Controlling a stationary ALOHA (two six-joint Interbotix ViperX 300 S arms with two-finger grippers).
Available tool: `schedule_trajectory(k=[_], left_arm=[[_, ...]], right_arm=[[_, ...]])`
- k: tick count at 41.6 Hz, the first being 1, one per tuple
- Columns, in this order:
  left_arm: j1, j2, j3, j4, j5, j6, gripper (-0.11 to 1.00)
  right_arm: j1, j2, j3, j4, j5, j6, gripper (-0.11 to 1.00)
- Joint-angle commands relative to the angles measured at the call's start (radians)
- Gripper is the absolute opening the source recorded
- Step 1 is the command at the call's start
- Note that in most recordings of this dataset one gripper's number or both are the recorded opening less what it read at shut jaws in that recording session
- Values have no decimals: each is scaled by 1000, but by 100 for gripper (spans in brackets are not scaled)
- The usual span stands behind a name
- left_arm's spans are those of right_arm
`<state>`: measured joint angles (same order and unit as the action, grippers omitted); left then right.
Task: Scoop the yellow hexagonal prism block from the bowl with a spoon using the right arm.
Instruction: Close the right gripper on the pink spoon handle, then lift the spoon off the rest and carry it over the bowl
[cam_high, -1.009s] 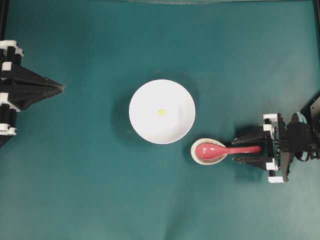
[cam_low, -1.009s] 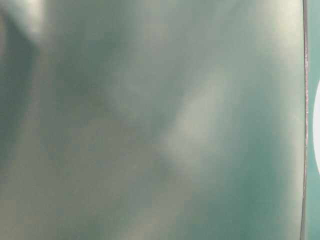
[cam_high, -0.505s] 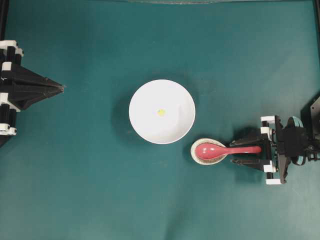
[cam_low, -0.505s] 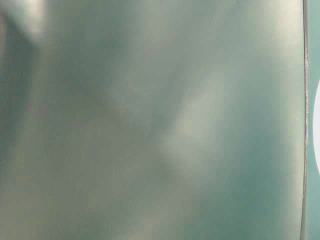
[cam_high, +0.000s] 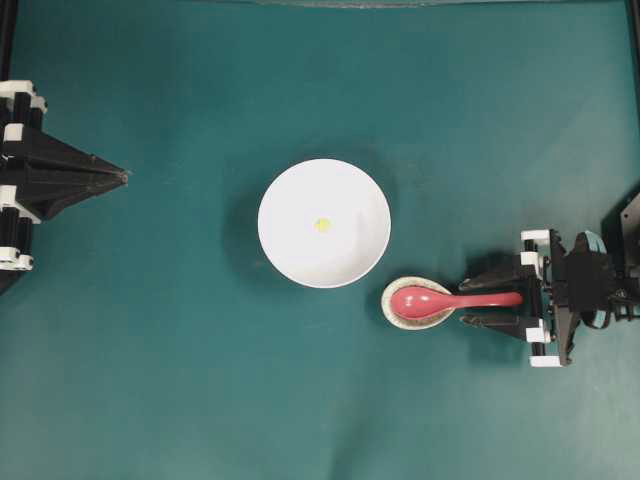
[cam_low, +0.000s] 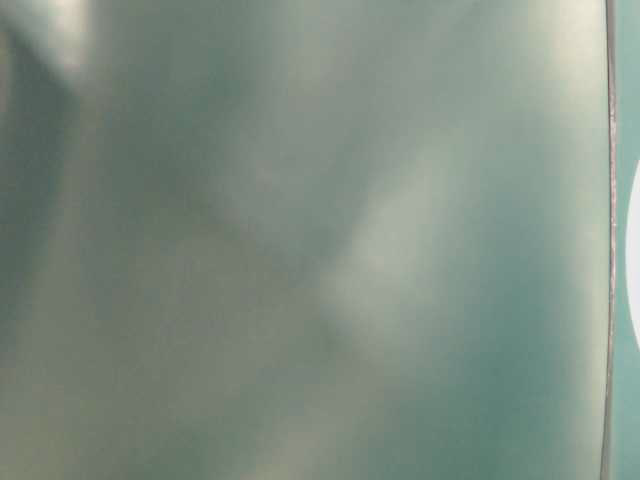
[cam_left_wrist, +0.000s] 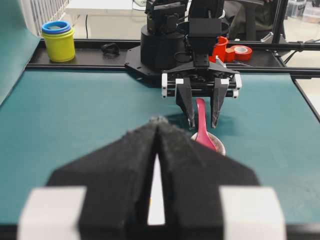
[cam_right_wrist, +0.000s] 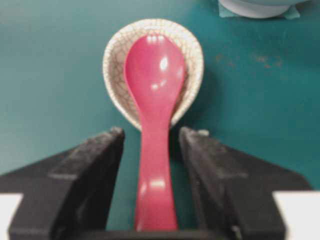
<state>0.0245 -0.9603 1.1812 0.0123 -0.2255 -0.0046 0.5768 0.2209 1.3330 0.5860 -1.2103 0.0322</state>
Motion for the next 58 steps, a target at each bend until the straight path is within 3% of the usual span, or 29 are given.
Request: schedule_trajectory(k=[1,16,25,40,52,58], left_arm=[[2,9,-17,3,-9,-2,0],[2,9,-17,3,-9,-2,0],[2,9,-17,3,-9,-2,0],[2,8,-18,2,-9,-2,0],[2,9,-18,3,-18,-2,0],[2,8,-18,3,-21,-2,0]], right_arm=[[-2,-25,-2,3,-12,-9,56],[0,-35,-3,3,-12,-26,45],[-2,-40,-3,3,-12,-26,23],[-2,-176,6,3,20,-35,23],[-40,-383,-8,3,163,-143,23],[-107,-512,-40,3,337,-221,23]])
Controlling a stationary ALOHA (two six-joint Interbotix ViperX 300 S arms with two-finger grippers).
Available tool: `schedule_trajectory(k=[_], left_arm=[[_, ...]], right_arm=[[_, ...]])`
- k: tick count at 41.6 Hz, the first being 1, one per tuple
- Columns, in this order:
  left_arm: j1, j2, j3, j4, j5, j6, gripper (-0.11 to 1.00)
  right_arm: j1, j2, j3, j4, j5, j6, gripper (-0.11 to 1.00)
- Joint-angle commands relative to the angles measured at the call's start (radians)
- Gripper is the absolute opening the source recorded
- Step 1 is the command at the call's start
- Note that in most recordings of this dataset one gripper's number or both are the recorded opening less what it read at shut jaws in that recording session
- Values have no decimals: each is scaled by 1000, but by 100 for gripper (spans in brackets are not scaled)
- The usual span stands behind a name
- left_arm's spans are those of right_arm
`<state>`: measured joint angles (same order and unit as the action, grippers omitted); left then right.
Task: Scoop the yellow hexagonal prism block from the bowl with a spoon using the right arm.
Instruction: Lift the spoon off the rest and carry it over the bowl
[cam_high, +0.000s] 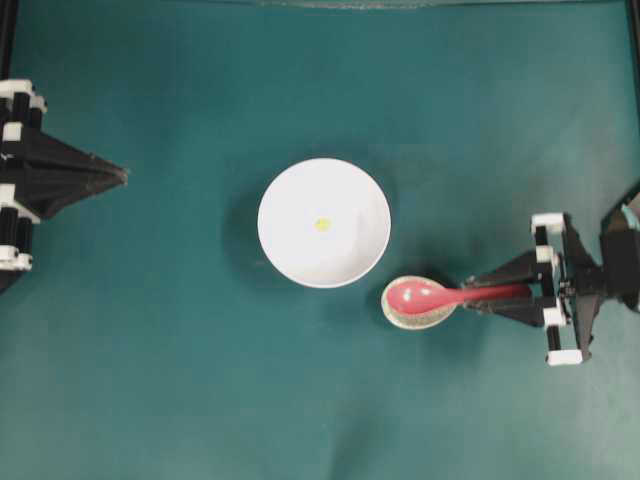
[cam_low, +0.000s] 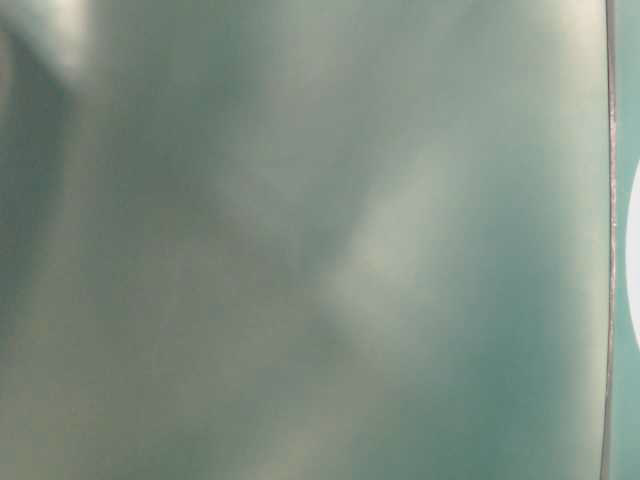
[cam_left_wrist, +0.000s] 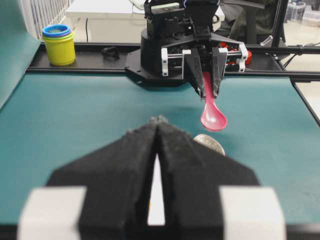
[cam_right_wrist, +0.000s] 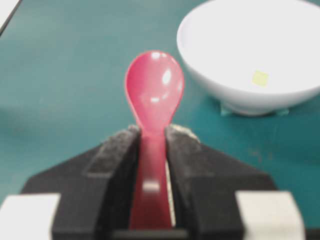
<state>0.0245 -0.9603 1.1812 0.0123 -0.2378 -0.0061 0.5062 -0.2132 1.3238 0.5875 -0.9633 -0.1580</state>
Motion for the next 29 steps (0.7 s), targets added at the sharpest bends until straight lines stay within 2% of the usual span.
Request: schedule_trajectory(k=[1,8,15,24,29], left_arm=[[2,8,-18,2,-9,0,0],[2,9,-18,3,-9,0,0],[2,9,-17,3,-3,0,0],[2,8,-17,2,6,0,0],[3,9,-14,3,8,3,0]], right_arm=[[-49,-97,-37,2,118,-41,23],[-176,-222,-109,2,403,-129,23],[-314,-279,-207,-2,658,-193,23],[-476,-272,-330,-9,946,-219,23],[-529,-255,-387,-21,1055,-219,23]])
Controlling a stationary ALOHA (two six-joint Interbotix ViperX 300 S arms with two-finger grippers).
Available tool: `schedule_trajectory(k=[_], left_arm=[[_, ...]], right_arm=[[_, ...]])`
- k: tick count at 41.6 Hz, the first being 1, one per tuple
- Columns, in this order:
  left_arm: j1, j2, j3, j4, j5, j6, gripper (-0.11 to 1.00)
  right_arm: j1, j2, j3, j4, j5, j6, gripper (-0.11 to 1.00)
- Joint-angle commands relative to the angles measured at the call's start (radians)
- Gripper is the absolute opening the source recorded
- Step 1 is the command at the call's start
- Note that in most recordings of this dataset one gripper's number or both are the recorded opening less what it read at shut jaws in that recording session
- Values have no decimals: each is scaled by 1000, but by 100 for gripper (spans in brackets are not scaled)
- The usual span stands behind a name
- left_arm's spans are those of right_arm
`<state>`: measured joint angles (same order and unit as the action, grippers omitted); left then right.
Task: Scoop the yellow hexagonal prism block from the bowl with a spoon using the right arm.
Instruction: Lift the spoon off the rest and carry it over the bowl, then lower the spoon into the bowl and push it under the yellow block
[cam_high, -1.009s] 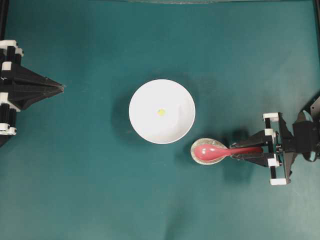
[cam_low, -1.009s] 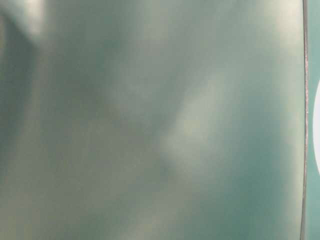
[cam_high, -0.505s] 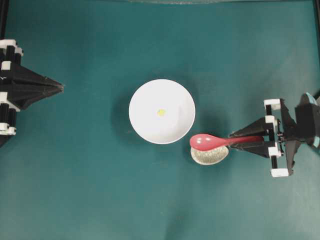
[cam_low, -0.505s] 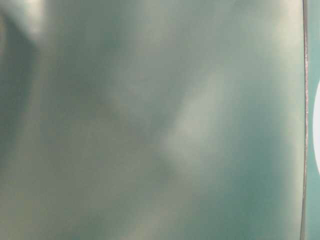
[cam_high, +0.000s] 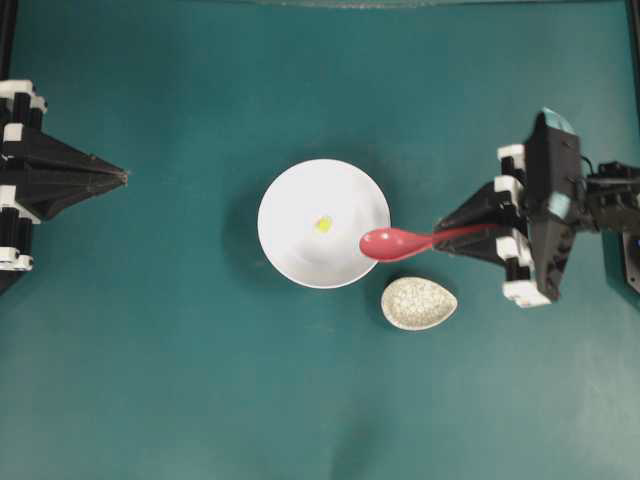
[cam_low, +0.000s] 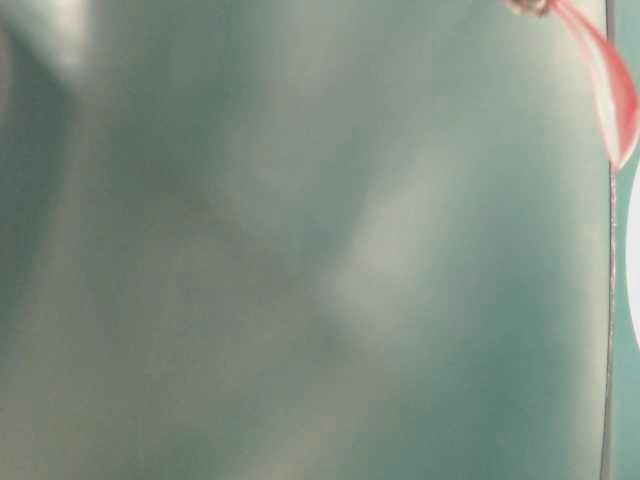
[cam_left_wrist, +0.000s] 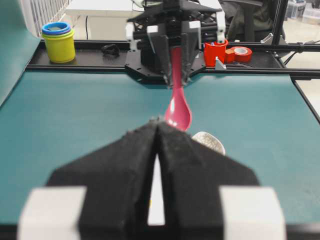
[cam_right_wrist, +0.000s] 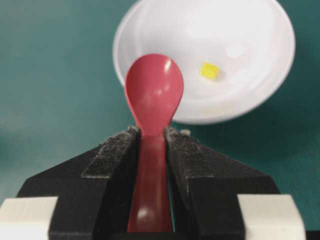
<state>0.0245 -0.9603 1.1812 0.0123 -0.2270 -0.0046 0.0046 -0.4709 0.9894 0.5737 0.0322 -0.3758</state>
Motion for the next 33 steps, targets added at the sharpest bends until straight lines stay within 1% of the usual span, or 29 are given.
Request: schedule_trajectory(k=[1,14,19,28,33], left_arm=[[2,9,-12,2,-3,2,0],[2,8,0,2,-3,2,0],[2,9,3,3,-3,2,0],[2,9,3,2,-3,8,0],[2,9,3,3,-3,8,0]], right_arm=[[-41,8,-66,-11,84,-2,23],[-137,121,-209,-29,282,2,23],[-149,173,-258,-41,331,3,23],[-158,262,-348,-84,425,6,23],[-167,296,-385,-106,453,26,23]])
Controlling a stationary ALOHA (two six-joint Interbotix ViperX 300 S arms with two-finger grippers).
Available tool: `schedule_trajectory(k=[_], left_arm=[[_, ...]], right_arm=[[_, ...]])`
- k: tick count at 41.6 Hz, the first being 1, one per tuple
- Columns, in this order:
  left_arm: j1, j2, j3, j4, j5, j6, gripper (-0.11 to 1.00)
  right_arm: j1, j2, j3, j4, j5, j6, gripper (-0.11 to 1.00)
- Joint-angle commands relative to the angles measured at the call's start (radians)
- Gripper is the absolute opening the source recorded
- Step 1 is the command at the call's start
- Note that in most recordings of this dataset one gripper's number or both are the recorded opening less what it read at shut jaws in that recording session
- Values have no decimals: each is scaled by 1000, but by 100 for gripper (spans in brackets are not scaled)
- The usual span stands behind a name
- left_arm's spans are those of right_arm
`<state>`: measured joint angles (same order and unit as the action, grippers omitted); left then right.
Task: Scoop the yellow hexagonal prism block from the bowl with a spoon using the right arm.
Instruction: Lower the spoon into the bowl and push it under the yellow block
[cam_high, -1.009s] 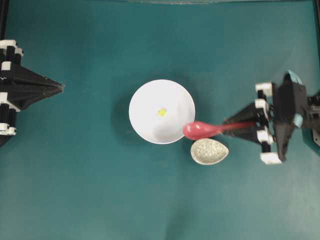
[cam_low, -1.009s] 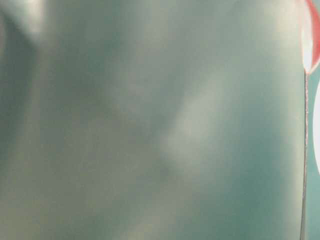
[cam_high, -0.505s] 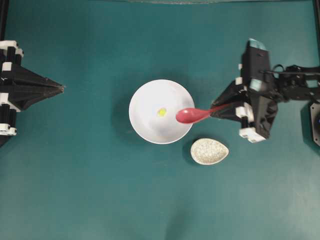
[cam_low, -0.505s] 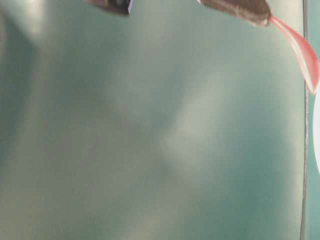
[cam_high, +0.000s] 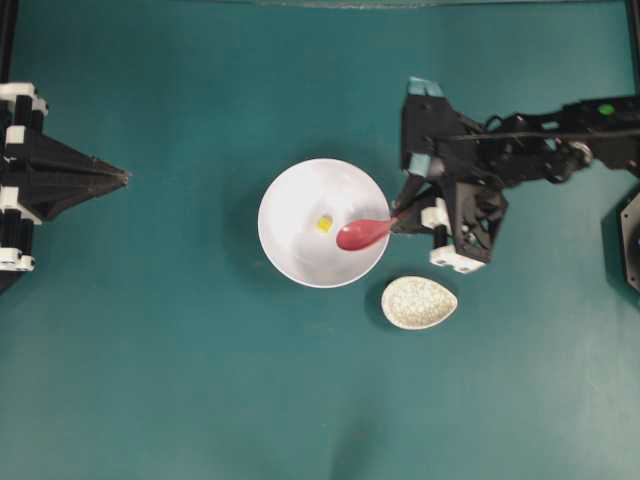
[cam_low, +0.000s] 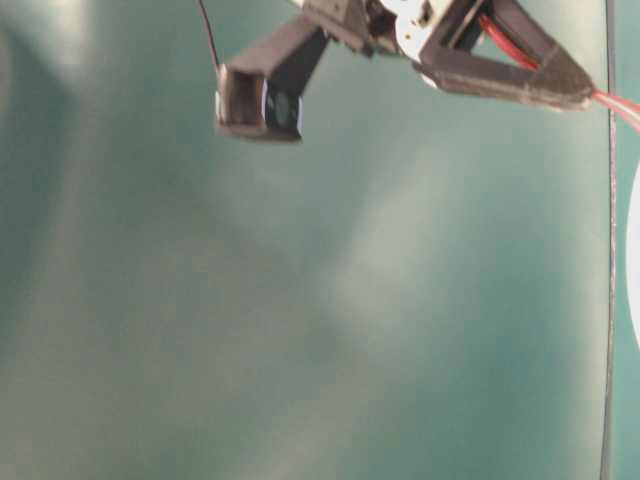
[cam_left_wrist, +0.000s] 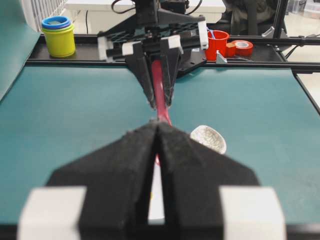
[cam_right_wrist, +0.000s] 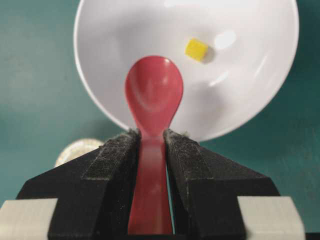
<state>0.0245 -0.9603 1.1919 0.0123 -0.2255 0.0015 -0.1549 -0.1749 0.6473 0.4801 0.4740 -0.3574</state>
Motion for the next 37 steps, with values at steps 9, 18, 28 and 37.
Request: schedule_trajectory(k=[9,18,28,37], left_arm=[[2,9,-8,3,-5,0,0],[2,8,-8,2,-5,2,0],[2,8,-8,2,-5,2,0],[2,8,-8,2,-5,2,0]], right_arm=[[-11,48,-100,-78,64,75,23],[-11,86,-135,-132,114,135,23],[-9,123,-141,-149,114,147,23],[-6,141,-144,-149,106,147,23]])
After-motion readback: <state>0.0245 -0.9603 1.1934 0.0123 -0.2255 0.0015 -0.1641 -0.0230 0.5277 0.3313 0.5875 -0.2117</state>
